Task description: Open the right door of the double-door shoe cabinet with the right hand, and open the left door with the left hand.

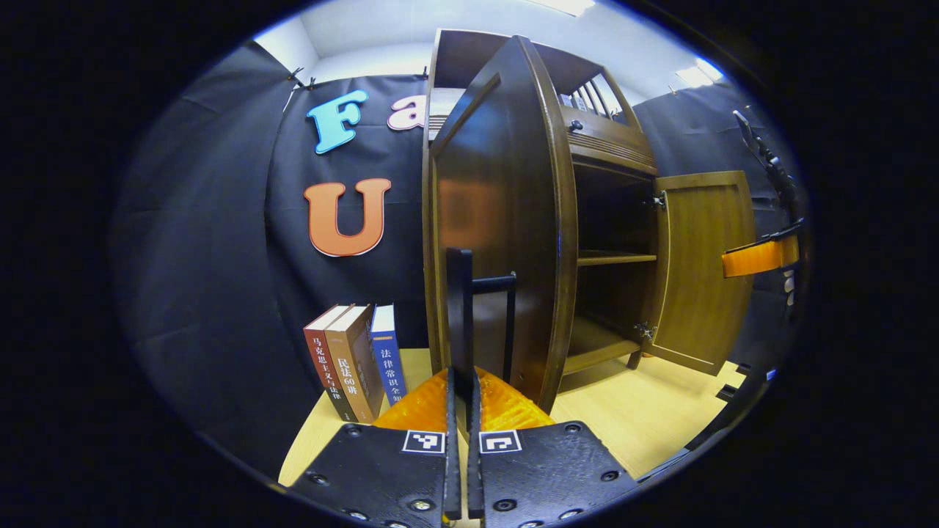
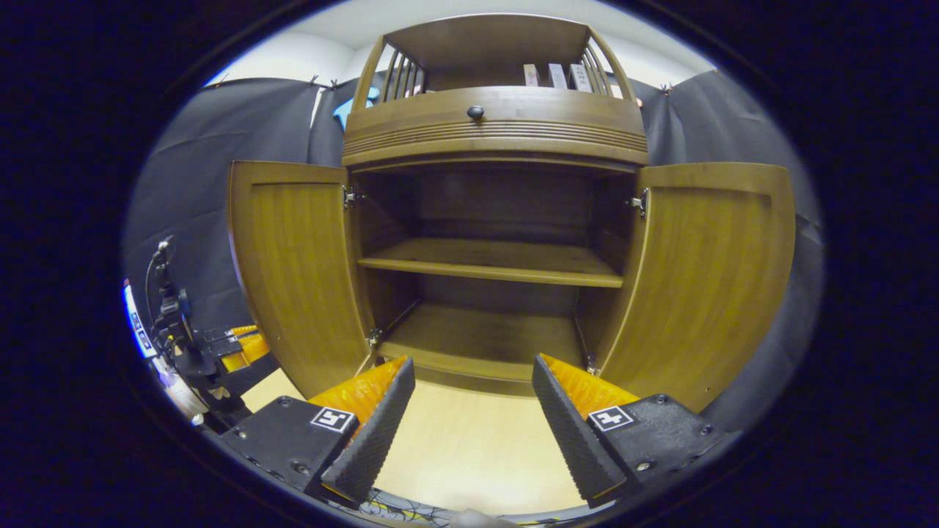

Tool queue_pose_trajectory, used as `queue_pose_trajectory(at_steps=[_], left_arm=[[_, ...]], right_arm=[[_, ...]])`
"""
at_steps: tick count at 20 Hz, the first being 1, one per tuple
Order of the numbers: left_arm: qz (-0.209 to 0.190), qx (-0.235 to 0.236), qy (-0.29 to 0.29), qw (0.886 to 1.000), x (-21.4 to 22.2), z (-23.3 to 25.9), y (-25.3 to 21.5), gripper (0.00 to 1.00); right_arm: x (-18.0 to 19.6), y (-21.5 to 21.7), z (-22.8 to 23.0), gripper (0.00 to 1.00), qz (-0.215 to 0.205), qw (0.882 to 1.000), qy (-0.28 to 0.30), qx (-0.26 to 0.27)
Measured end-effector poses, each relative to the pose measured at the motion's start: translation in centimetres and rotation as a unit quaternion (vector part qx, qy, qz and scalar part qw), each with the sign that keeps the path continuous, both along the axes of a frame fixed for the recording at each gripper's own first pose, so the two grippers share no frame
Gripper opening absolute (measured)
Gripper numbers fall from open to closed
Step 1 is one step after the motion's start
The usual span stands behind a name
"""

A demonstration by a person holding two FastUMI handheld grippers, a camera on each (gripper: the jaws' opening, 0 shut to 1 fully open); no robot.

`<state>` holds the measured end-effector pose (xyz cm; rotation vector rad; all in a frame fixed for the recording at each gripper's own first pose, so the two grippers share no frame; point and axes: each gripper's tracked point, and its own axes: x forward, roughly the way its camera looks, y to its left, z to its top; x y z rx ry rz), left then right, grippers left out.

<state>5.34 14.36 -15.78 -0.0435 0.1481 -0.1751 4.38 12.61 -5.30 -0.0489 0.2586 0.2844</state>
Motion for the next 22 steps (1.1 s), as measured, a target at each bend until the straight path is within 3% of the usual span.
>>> queue_pose_trajectory(at_steps=[2,3,4,8,22], left_arm=[[0.008,0.006,0.001,1.0,0.1,-0.2,1.4,0.03],[0.013,0.007,0.003,1.0,0.2,-0.3,2.0,0.11],[0.017,0.006,0.004,1.0,0.3,-0.4,2.6,0.03],[0.026,0.0,0.012,1.0,0.6,-0.9,4.5,0.0],[0.011,-0.007,0.041,0.999,0.6,-1.2,5.9,0.01]], right_arm=[[-0.2,-0.1,-0.4,1.0,-0.001,1.0,0.004,0.001],[-0.4,-0.2,-0.5,1.0,-0.002,1.0,0.004,0.001],[-0.5,-0.4,-0.5,1.0,-0.003,1.0,0.005,0.001],[-0.9,-1.1,-0.8,1.0,-0.01,1.0,0.008,0.004],[-1.7,-5.7,-0.9,1.0,-0.006,1.0,0.011,0.027]])
